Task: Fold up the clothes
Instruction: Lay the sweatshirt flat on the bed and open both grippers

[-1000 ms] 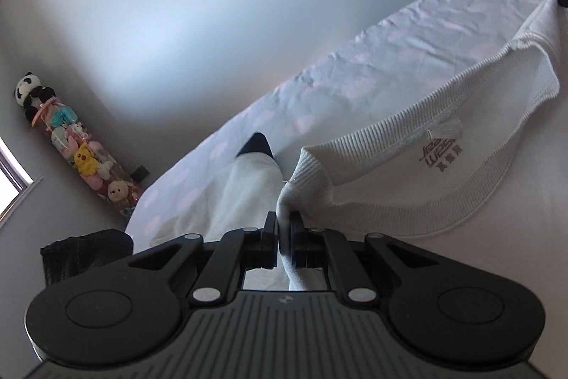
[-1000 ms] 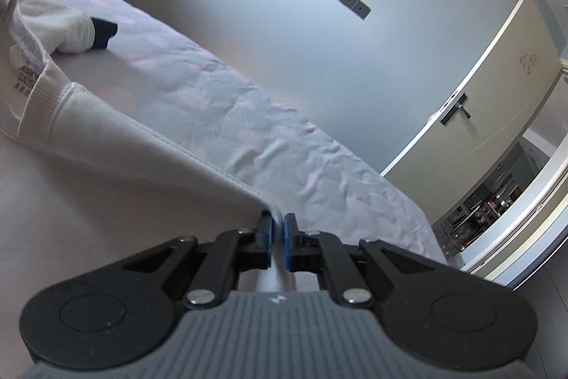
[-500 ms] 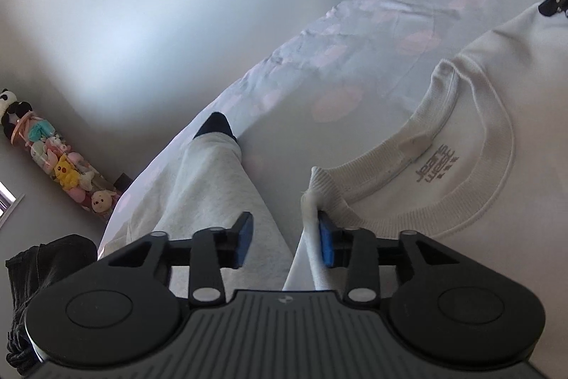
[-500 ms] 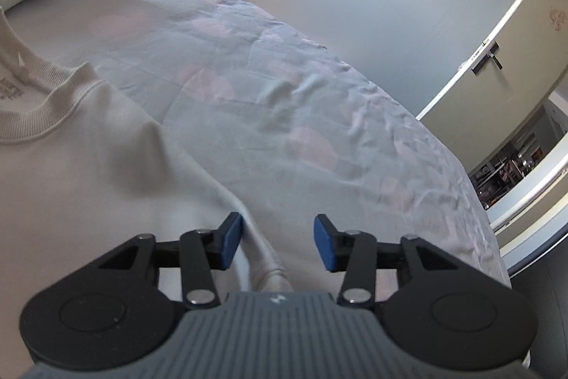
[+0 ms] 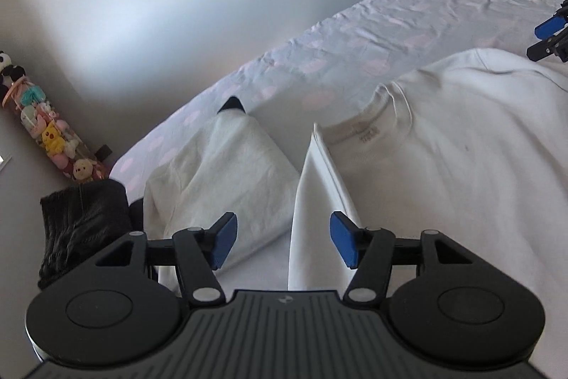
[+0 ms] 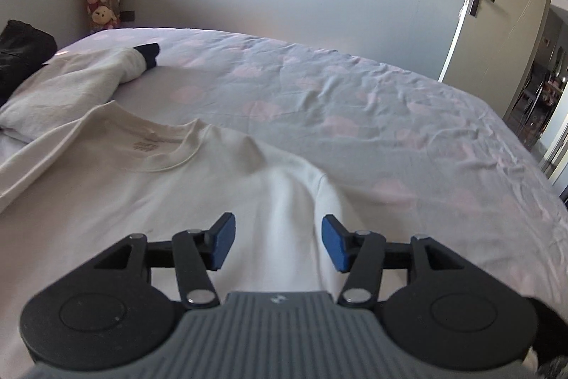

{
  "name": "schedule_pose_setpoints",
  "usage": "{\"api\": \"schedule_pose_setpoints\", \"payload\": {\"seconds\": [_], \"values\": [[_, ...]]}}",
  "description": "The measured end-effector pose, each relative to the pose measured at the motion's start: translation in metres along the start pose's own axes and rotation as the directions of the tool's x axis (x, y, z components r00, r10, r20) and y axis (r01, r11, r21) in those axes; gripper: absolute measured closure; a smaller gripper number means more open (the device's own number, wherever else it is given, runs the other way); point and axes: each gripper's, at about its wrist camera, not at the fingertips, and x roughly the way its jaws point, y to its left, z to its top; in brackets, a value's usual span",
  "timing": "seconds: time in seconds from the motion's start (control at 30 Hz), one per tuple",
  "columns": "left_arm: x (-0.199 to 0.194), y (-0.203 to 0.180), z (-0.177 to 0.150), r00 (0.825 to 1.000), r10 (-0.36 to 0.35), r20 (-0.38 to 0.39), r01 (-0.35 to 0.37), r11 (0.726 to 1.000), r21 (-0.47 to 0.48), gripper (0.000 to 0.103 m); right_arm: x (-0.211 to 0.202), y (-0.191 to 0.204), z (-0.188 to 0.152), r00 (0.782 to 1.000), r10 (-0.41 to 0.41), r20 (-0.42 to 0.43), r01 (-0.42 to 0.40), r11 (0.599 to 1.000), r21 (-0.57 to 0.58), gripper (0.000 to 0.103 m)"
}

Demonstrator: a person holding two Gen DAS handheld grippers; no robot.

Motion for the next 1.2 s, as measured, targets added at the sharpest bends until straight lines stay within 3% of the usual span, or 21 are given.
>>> {"api": "schedule_pose_setpoints", "payload": {"seconds": [0.13, 0.3, 0.4, 0.5, 0.53, 0.6, 0.63, 0.67, 0.7, 0.8, 0.97, 1.07, 1.2], "values": [[-0.035, -0.006, -0.037, 0.992, -0.071, -0.107, 0.07, 0.997, -0.006, 0.034, -0.045, 0.013, -0.037, 0.998, 0.058, -0.009, -0.057, 0.995, 0.076, 0.044], [-0.055, -0.028, -0.072, 0.961, -0.175, -0.214, 0.167, 0.984, -0.055, 0.03, -0.087, 0.033, -0.077, 0.996, 0.085, -0.013, -0.083, 0.988, 0.129, 0.042], [-0.055, -0.045, -0.087, 0.94, -0.195, -0.279, 0.189, 0.981, -0.048, 0.03, -0.104, 0.043, -0.098, 0.996, 0.09, -0.012, -0.088, 0.988, 0.131, 0.042], [-0.046, -0.057, -0.102, 0.922, -0.164, -0.351, 0.161, 0.986, -0.038, 0.033, -0.119, 0.05, -0.116, 0.996, 0.088, -0.019, -0.085, 0.987, 0.138, 0.042], [-0.043, -0.058, -0.107, 0.916, -0.155, -0.371, 0.15, 0.988, -0.043, 0.038, -0.123, 0.05, -0.119, 0.996, 0.09, -0.021, -0.086, 0.986, 0.141, 0.042], [-0.038, -0.055, -0.116, 0.906, -0.149, -0.397, 0.129, 0.989, -0.078, 0.076, -0.13, 0.05, -0.125, 0.996, 0.09, -0.024, -0.086, 0.986, 0.14, 0.041], [-0.038, -0.049, -0.118, 0.903, -0.166, -0.396, 0.129, 0.984, -0.12, 0.083, -0.133, 0.05, -0.128, 0.996, 0.088, -0.025, -0.083, 0.987, 0.137, 0.04], [-0.038, -0.043, -0.12, 0.902, -0.181, -0.391, 0.126, 0.979, -0.162, 0.095, -0.135, 0.048, -0.13, 0.996, 0.08, -0.029, -0.075, 0.988, 0.138, 0.039], [-0.04, -0.036, -0.12, 0.908, -0.185, -0.376, 0.115, 0.973, -0.2, 0.098, -0.137, 0.046, -0.131, 0.997, 0.072, -0.032, -0.067, 0.988, 0.139, 0.039], [-0.054, -0.01, -0.114, 0.936, -0.138, -0.323, 0.055, 0.966, -0.254, 0.1, -0.137, 0.038, -0.134, 0.998, 0.049, -0.042, -0.042, 0.987, 0.154, 0.039], [-0.07, 0.063, -0.094, 0.972, -0.037, -0.233, -0.058, 0.92, -0.388, 0.1, -0.129, 0.033, -0.136, 0.997, 0.041, -0.063, -0.03, 0.985, 0.167, 0.039], [-0.068, 0.111, -0.085, 0.976, 0.033, -0.217, -0.131, 0.882, -0.453, 0.1, -0.124, 0.035, -0.135, 0.997, 0.038, -0.071, -0.026, 0.987, 0.157, 0.039], [-0.046, 0.17, -0.082, 0.963, 0.088, -0.255, -0.213, 0.829, -0.518, 0.1, -0.117, 0.035, -0.131, 0.996, 0.039, -0.083, -0.026, 0.988, 0.151, 0.039]]}}
